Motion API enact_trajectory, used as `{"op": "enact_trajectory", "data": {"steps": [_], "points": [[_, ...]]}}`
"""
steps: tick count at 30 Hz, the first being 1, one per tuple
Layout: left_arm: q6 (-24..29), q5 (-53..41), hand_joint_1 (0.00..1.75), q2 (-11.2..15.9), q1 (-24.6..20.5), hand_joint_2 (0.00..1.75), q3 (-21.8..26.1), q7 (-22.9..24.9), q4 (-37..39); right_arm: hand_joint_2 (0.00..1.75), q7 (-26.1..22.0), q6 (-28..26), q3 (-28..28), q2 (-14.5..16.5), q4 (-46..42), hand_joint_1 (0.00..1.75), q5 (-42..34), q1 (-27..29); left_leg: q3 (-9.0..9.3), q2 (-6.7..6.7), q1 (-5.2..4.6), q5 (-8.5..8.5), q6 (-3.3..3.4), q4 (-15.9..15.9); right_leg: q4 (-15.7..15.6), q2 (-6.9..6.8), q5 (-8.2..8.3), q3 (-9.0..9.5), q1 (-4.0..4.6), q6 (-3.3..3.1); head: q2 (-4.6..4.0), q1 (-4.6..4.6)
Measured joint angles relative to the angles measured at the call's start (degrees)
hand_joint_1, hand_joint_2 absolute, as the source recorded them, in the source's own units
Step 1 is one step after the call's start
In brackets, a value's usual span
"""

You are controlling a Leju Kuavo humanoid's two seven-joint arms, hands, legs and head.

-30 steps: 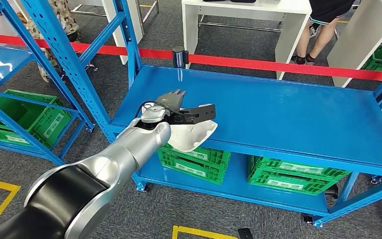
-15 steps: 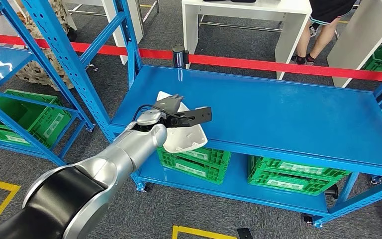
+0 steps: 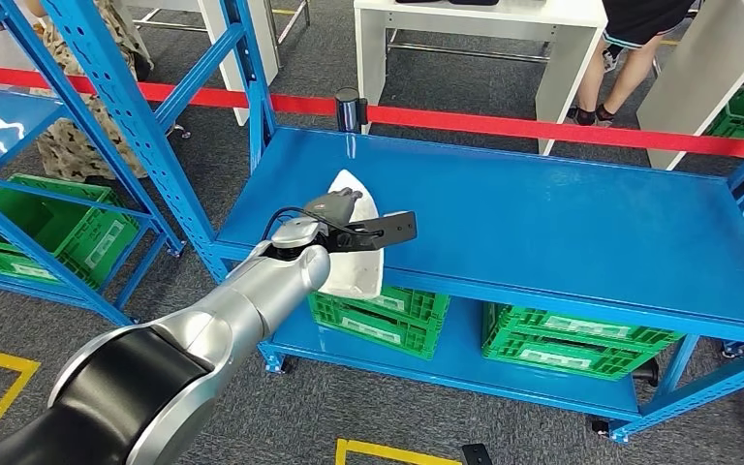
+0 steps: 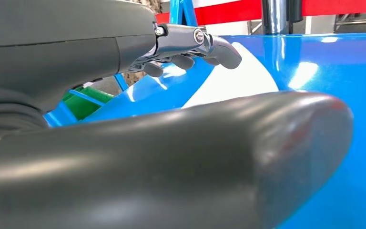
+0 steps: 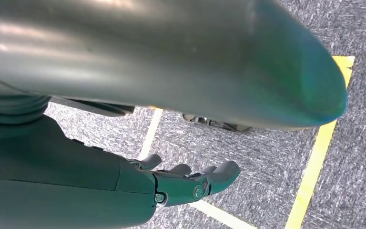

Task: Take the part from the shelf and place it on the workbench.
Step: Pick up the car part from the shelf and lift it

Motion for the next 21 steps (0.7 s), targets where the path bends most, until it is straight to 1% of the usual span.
{"op": "enact_trajectory", "data": {"steps": [6,10,15,19,21], "points": [[0.7,0.8,0.00,-0.7,0.0,0.00,0.0,2.0,0.0,0.00,0.6,0.0,0.0,0.0,0.0,0.00,0.4,-0.1,-0.01,-0.01,0.00,0.00,0.00,0.0,0.0,-0.01,0.00,0.00,0.00,0.00,0.00,0.00],[0.7,3.0,0.00,-1.1,0.0,0.00,0.0,3.3,-0.1,0.00,0.6,0.0,0.0,0.0,0.0,0.00,0.5,-0.1,-0.01,-0.01,-0.01,-0.01,0.01,0.0,0.0,-0.01,0.00,0.00,-0.01,0.00,0.00,0.01],[1.0,5.1,0.00,-1.4,0.3,0.00,0.0,3.6,-0.1,0.00,0.7,-0.1,0.0,0.0,0.0,0.00,0.5,-0.3,-0.01,-0.01,-0.01,-0.01,0.01,0.0,0.0,-0.01,0.00,0.00,-0.01,0.00,0.00,0.00],[1.3,5.1,0.00,-1.4,0.8,1.75,0.0,3.4,0.0,0.00,0.7,-0.1,0.0,0.0,0.0,0.00,0.5,-0.3,-0.01,-0.01,0.00,-0.01,0.01,0.0,0.0,-0.01,0.00,0.00,-0.01,0.00,0.00,0.00],[1.4,4.8,0.00,-1.4,1.1,1.75,0.0,3.2,0.0,0.00,0.7,-0.1,0.0,0.0,0.0,0.00,0.4,-0.3,-0.01,-0.01,0.00,-0.01,0.01,0.0,0.0,-0.01,0.00,0.00,-0.01,0.00,0.00,0.00]]}}
